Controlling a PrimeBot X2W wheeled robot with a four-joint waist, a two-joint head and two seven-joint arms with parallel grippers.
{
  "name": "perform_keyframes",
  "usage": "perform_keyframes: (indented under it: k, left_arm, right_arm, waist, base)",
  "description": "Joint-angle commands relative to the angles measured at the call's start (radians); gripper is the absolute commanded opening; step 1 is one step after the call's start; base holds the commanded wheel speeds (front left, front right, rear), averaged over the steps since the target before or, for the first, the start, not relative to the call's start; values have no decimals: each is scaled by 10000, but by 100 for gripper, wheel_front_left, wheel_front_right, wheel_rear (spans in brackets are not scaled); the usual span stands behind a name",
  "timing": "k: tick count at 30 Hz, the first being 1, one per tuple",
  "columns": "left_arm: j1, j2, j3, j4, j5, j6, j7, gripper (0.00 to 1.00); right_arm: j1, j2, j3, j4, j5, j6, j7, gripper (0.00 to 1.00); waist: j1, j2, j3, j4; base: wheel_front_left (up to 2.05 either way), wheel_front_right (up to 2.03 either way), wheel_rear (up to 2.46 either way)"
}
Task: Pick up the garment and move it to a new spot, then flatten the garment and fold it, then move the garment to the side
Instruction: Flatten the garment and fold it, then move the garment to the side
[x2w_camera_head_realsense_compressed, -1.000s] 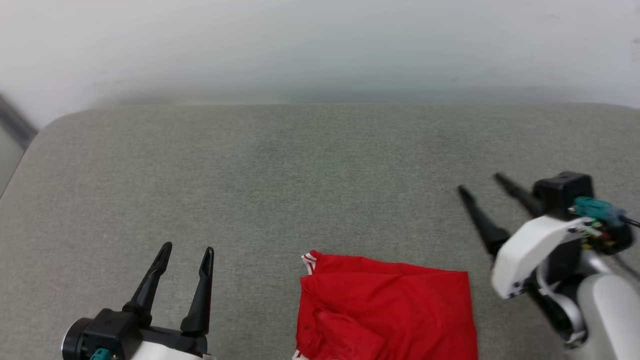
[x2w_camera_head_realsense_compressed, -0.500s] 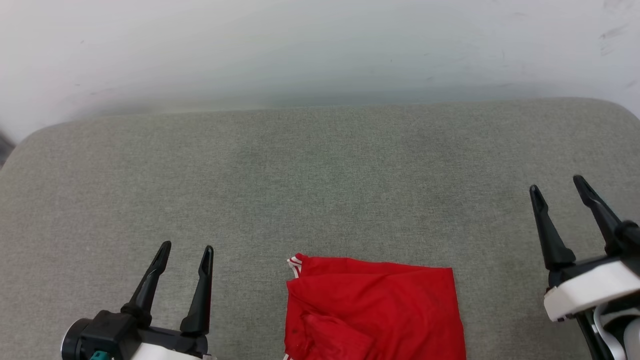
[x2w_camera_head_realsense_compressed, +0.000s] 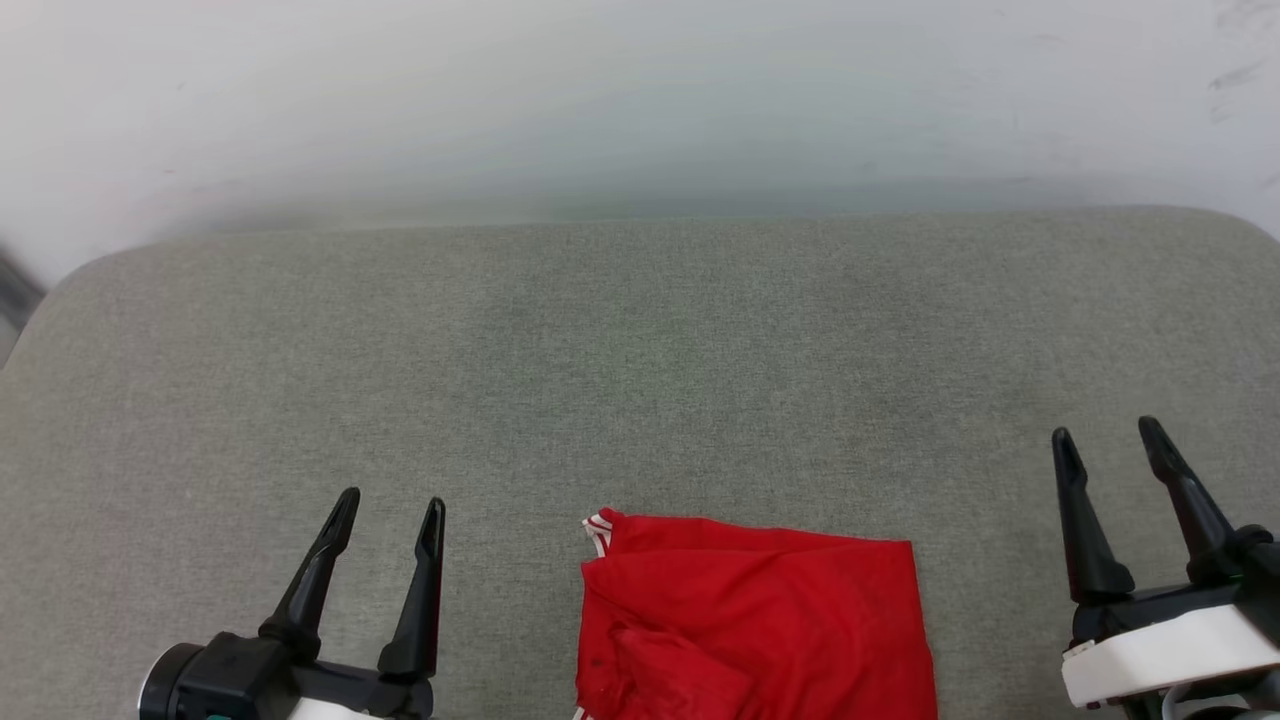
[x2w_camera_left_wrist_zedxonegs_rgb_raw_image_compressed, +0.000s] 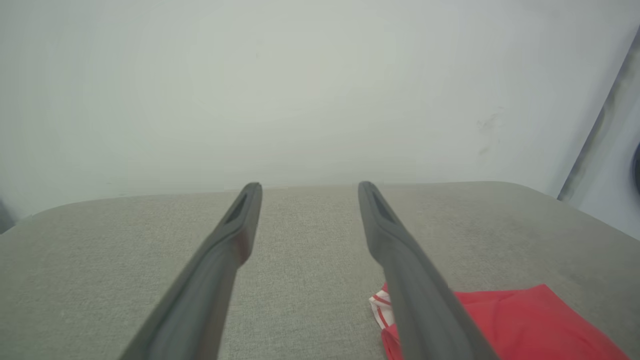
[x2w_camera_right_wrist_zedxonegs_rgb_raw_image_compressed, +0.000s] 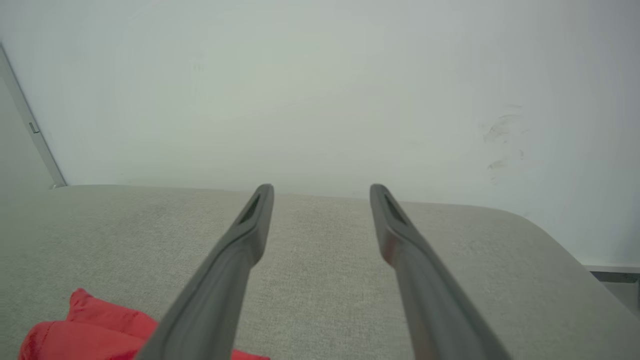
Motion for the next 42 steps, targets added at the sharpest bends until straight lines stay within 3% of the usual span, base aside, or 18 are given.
perform_keyframes:
  k: [1,12,17,20,25,29,33,37,42]
  left_arm:
    - [31,-23,57,-96,33,-16,-20,100]
    - [-65,-59,113,-205,109,-16,-20,100]
    - [-78,-79,36,-171,129,-16,-20,100]
    - [-139,-85,-44,-143,149,-16,-20,100]
    - [-177,-57,-205,-35,63,-16,-20,100]
    - [-289,-41,-285,-1,40,-16,-20,100]
    - [-494,-23,-408,-5,6,-16,-20,100]
    - [-682,-15,-500,42,-13,-16,-20,100]
    - [-885,28,-619,137,17,-16,-20,100]
  right_arm:
    - [99,41,55,-6,-62,-4,-41,100]
    - [212,162,77,-47,-83,-4,290,100]
    - [292,-147,294,-237,-1,-4,1011,100]
    - [422,-439,646,-492,480,-4,2100,100]
    - [570,-1162,1178,-912,1269,-4,4833,100]
    - [593,-954,1147,-1209,2173,-4,7288,100]
    - [468,-727,982,-1259,2022,-4,9120,100]
    - [320,-419,893,-1005,1679,-4,10197,100]
    - [145,-51,911,-427,1364,-4,10640,100]
  waist:
    - [1,0,-5,19]
    - [1,0,-7,72]
    - [1,0,49,104]
    - [1,0,119,167]
    - [1,0,274,257]
    - [1,0,449,372]
    - [1,0,708,566]
    - [1,0,1000,815]
    - [1,0,1319,1135]
  base:
    - [0,0,0]
    - [0,0,0]
    - [0,0,0]
    - [0,0,0]
    - [0,0,0]
    - [0,0,0]
    - [0,0,0]
    - [0,0,0]
    - [0,0,0]
